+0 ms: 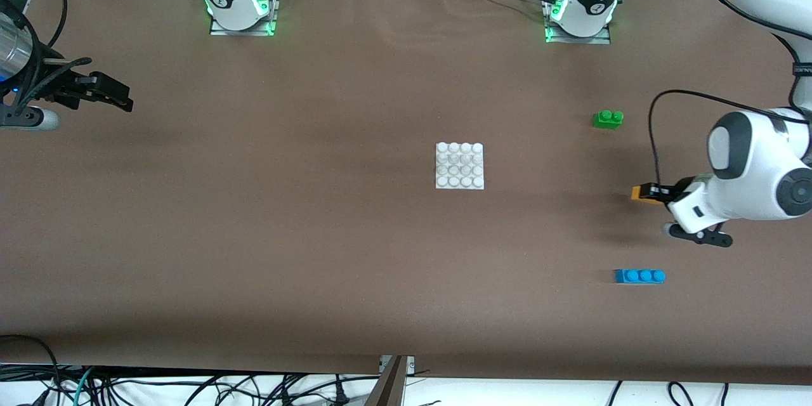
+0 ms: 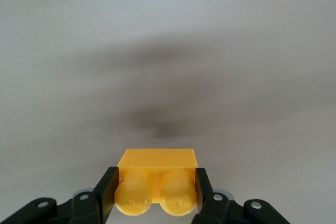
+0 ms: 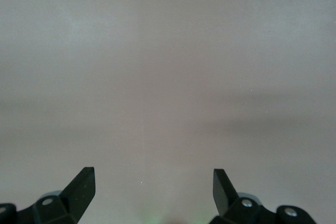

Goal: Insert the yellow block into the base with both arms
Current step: 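Lift the yellow brick and carry it over the white plate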

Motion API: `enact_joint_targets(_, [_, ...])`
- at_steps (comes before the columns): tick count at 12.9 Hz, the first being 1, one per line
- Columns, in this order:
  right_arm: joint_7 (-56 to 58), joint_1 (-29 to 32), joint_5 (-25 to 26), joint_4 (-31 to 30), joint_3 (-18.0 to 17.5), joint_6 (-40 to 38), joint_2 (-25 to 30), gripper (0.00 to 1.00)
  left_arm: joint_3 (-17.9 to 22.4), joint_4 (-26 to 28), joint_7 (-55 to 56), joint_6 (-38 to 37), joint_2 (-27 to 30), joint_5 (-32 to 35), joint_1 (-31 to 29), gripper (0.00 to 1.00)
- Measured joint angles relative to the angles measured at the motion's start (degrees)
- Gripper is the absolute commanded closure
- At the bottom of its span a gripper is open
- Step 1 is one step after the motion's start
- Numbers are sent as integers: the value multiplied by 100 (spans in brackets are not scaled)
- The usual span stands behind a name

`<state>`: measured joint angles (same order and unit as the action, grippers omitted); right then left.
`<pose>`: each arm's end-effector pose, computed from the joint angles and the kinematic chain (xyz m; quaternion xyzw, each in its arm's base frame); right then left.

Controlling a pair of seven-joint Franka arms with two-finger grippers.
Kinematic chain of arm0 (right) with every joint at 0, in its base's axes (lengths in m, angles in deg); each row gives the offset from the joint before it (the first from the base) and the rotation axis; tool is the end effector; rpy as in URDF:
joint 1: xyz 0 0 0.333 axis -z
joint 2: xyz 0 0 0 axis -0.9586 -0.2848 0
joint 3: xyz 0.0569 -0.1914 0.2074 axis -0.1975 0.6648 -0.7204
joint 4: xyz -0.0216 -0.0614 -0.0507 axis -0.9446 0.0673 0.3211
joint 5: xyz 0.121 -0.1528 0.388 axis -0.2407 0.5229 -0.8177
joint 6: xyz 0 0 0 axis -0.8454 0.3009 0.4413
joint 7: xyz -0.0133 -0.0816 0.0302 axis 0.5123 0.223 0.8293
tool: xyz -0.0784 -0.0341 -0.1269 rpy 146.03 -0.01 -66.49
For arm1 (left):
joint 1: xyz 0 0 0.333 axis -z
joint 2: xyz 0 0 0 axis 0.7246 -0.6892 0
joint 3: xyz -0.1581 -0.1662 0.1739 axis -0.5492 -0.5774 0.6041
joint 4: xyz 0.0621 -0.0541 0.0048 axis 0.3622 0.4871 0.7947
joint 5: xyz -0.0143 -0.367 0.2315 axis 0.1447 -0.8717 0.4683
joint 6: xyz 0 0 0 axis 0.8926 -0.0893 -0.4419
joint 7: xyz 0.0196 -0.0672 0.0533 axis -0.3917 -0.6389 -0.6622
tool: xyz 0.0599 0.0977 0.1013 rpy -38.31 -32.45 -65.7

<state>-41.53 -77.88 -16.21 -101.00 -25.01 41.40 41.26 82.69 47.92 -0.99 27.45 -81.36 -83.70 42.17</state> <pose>0.5994 0.0200 0.5129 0.9988 -0.0162 -0.0461 0.0027 0.6619 0.0196 0.2242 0.9887 -0.0751 -0.1298 0.0074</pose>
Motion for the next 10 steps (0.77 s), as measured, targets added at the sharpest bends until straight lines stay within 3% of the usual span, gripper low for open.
enact_joint_targets(5, [0, 1, 0, 0, -1, 0, 0, 1, -64, -37, 2004, -170, 231, -166, 1441, 72])
enact_joint_targets(10, [0, 1, 0, 0, -1, 0, 0, 1, -97, -165, 3570, 89, -132, -621, 2595, 72])
